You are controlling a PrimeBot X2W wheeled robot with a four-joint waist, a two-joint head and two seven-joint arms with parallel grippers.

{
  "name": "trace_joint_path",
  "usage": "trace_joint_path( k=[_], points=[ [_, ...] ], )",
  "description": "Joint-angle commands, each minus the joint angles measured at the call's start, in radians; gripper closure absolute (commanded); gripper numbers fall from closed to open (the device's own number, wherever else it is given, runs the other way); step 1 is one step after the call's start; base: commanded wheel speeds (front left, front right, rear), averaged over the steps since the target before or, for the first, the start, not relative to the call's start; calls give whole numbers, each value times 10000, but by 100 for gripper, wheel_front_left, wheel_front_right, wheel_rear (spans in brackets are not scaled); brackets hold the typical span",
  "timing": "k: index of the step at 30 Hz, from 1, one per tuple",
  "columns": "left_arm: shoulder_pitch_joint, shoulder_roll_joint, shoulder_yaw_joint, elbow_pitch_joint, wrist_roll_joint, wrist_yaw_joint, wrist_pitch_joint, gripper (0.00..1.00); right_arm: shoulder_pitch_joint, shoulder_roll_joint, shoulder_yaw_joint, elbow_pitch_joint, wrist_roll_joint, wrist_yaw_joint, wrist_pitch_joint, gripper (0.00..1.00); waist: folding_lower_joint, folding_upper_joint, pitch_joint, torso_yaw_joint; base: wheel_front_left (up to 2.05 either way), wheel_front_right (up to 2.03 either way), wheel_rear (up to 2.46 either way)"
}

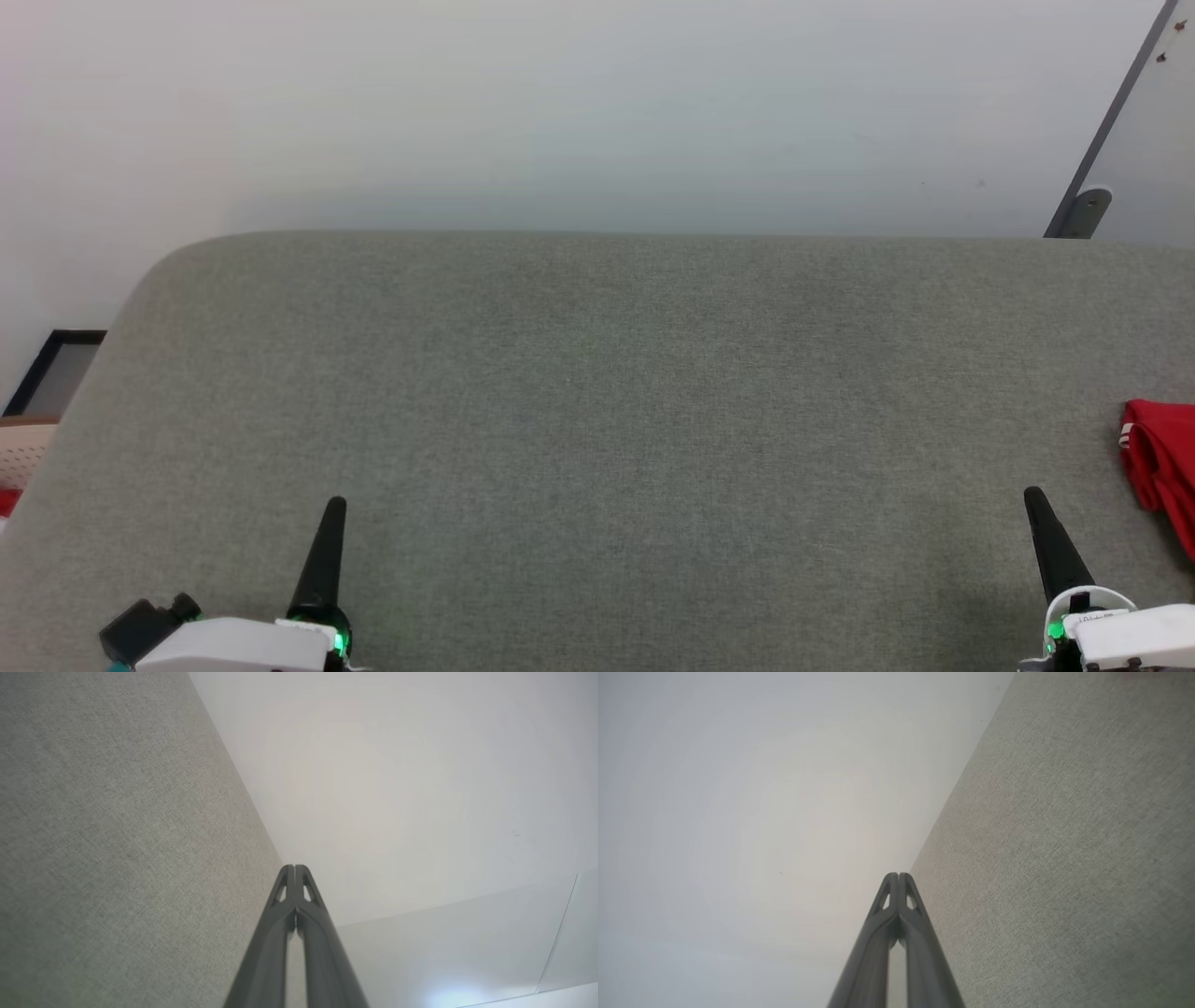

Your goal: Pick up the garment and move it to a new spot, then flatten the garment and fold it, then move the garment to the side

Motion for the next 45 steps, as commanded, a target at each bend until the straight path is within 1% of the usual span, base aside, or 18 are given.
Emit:
trace_joint_path(
  k=[1, 18, 45],
  points=[
    [-162, 9, 55, -20, -165, -23, 22, 100, -243, 19, -62, -21, 173, -8, 31, 100, -1, 0, 4, -6, 0, 0, 0],
    [-491, -145, 216, 238, -1429, -27, 422, 100, -584, 150, -88, 338, 1405, -10, 246, 100, -1, 0, 80, -135, 0, 0, 0],
    [-938, -356, 457, 585, -3064, -34, 962, 100, -1061, 324, -125, 826, 3044, -14, 548, 100, -1, 0, 199, -340, 0, 0, 0]
  ],
)
